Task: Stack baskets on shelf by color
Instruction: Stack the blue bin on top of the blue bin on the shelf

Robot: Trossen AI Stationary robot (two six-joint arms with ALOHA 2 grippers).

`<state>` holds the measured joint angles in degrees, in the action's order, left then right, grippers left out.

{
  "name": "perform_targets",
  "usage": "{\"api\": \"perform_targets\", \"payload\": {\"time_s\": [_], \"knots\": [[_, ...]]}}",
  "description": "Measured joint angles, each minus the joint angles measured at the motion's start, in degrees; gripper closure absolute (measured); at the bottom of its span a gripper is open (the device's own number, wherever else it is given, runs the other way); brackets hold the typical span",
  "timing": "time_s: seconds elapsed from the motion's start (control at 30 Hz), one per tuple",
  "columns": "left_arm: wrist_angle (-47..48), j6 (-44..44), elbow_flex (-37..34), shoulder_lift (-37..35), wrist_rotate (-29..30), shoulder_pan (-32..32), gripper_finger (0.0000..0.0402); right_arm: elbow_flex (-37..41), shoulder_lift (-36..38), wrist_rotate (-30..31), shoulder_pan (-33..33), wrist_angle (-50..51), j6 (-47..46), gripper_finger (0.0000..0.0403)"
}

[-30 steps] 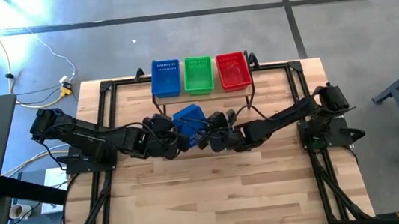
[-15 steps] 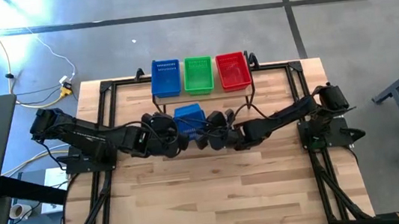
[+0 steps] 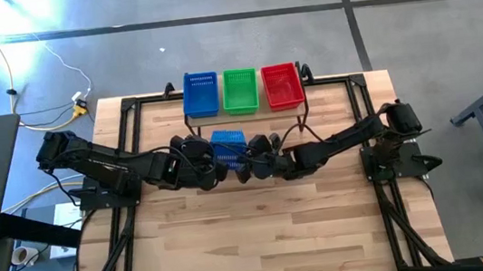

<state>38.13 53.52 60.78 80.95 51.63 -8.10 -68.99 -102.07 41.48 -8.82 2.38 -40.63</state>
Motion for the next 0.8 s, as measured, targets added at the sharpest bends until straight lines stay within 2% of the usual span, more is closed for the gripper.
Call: {"api": "perform_targets", "payload": {"time_s": [0.13,0.23,0.33,0.53,0.8], "knots": [[0.79,0.05,-0.01,-0.04,-0.22,0.14,0.0401,0.00,0.47,-0.18,0.04,-0.08,0.50,0.0263],[1.90,0.13,0.05,-0.44,-0.89,0.64,0.0401,-0.05,1.68,0.18,0.01,0.20,1.06,0.0242],[2.59,0.11,0.05,-1.32,-1.47,0.70,0.0401,-0.07,3.41,2.65,-0.91,1.47,1.47,0.0237],[3.64,-3.65,2.41,-3.03,-2.53,1.77,0.0401,-0.11,6.76,3.78,-3.06,3.43,5.20,0.0235],[6.38,-11.35,6.42,-6.08,-5.53,7.28,0.0401,-0.11,10.13,6.87,-5.61,4.84,11.43,0.0235]]}}
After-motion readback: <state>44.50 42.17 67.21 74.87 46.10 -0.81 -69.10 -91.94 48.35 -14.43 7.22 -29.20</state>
